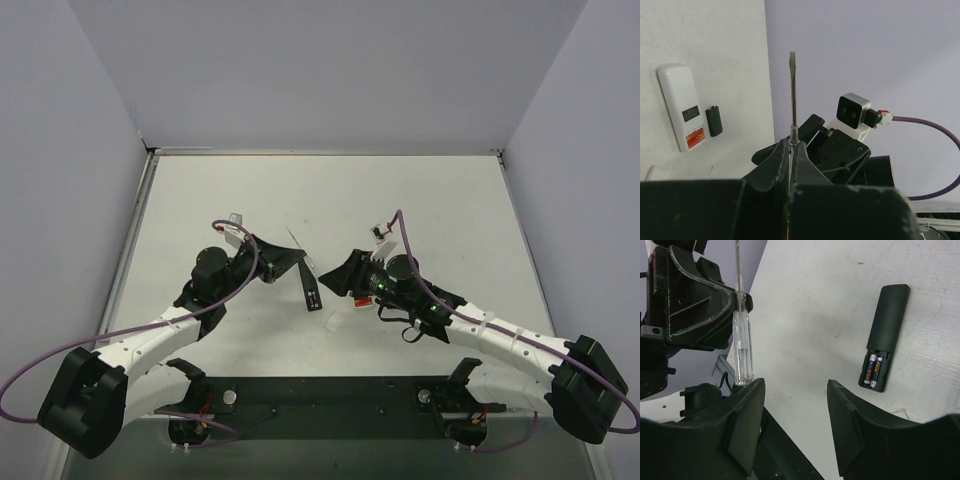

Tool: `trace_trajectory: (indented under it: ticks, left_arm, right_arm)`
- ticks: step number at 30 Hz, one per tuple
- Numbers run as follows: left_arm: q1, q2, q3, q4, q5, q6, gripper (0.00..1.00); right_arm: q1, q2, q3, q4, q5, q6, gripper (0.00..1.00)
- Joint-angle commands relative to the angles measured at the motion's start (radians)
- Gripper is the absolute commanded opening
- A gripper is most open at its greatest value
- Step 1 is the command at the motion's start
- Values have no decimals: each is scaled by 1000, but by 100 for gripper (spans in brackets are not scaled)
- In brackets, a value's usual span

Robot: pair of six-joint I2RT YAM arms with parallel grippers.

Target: Unload the batteries from the remote control

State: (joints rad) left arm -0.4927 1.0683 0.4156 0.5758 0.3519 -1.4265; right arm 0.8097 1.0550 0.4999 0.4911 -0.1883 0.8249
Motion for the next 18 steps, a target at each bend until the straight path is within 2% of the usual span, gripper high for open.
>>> trace_trajectory:
  ticks: [1, 14, 18]
  left_arm:
    - [-36, 8, 29, 148, -14, 24, 0]
    - [-63, 36, 11, 190, -25, -9, 0]
    - [-63, 38, 9, 193, -28, -8, 0]
  right_arm:
    - [46, 17, 75, 121, -2, -33, 48]
    - [80, 13, 91, 32, 52, -116, 46]
    - [83, -65, 14, 53, 84, -148, 52]
